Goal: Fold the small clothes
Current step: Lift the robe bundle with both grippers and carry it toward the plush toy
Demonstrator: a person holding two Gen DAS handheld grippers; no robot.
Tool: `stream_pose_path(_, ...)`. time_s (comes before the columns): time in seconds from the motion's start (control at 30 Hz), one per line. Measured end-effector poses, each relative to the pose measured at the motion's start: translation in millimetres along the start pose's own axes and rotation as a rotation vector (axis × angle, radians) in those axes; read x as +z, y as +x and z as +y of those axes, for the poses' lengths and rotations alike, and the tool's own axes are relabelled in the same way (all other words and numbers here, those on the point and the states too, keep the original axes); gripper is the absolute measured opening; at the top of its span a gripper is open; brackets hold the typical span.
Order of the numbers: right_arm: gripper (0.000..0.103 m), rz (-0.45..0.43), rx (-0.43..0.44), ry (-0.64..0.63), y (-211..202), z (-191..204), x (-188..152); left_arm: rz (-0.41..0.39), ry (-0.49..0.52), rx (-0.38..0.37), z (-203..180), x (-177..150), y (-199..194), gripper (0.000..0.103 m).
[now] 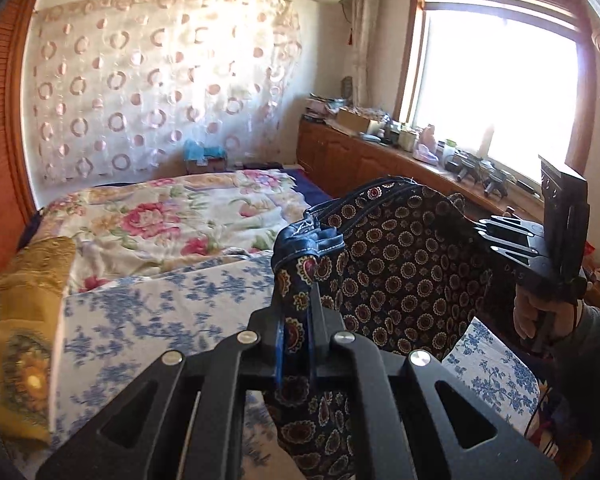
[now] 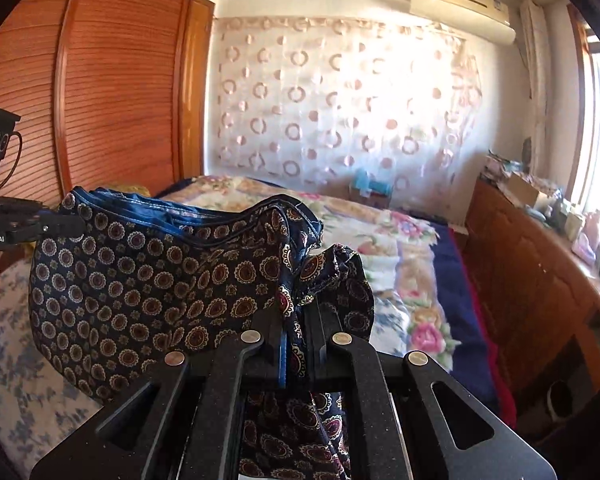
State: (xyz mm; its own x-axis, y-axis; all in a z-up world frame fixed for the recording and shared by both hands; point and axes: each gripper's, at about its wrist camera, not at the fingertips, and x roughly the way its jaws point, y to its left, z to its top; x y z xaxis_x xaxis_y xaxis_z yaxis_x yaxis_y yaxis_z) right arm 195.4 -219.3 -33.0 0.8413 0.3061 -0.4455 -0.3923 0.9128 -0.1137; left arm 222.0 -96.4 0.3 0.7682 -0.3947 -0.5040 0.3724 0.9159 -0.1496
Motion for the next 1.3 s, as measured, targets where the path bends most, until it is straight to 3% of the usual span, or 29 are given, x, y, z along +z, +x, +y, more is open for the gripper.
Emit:
stream_pose_path(0.4, 0.003, -0.031, 0.096, -0.104, 20.7, 68.8, 45.3, -0.075, -0.046, 0.122, 51.0, -12.8, -76.0, 0.004)
stream_pose_path(0.77, 0.003, -0.108, 0.177, -0.224, 53.1, 139.1, 118.7, -0.178, -0.107, 0.231, 114.8, -10.1, -125.6, 0.004)
stream_pose_path(1.07, 0.003, -0.143, 0.229, -0.372, 124.8, 227.4, 188.1, -0.263, -0.228, 0.359, 196.4, -32.8, -140.8, 0.004)
stream_pose_path(1.3, 0.003, -0.111, 0.285, -0.472, 201.5, 312.3, 214.5, -0.226, -0.343, 0.428, 253.8, -72.9, -142.3, 0.004)
